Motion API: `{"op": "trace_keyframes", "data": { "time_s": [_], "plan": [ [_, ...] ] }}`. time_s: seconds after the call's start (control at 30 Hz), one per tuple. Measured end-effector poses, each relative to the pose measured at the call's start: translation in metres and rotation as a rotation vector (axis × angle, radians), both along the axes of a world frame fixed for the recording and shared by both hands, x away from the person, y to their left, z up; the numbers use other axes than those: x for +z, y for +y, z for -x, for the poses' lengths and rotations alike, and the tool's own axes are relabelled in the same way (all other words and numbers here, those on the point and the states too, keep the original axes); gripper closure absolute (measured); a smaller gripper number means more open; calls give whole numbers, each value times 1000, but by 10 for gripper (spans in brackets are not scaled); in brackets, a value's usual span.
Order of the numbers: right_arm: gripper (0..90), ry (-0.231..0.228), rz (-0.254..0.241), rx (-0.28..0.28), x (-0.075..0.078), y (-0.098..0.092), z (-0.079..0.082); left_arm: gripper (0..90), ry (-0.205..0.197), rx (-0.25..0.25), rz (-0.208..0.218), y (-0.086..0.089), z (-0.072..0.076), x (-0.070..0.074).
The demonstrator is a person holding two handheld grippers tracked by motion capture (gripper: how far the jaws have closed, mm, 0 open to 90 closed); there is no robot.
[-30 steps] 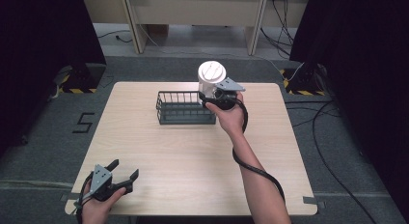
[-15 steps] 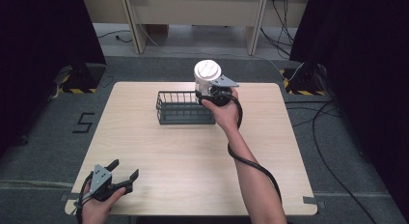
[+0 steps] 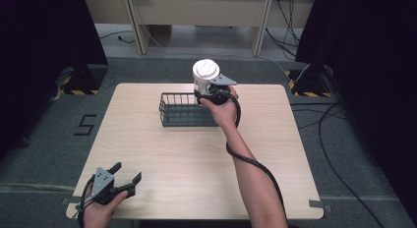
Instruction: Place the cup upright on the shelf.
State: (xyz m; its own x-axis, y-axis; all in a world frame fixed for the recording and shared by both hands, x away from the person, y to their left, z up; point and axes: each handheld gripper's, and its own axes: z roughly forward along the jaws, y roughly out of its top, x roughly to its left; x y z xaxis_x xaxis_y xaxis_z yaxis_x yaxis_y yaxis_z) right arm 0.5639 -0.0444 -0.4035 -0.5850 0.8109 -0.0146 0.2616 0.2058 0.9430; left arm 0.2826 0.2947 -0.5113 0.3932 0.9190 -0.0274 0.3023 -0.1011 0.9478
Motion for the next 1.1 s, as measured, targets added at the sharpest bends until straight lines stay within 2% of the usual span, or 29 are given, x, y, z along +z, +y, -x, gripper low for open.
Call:
{"op": "trace_keyframes", "data": {
  "time_s": [0.23, 0.8, 1.1],
  "plan": [
    [189, 6, -3, 0, -5, 8, -5, 150, 0, 0, 1, 0, 0, 0],
    [189, 11, 2, 10, -4, 18, -6, 150, -1, -3, 2, 0, 0, 0],
    [189, 29, 17, 24, -12, 26, -4, 150, -1, -6, 2, -1, 0, 0]
  ]
}}
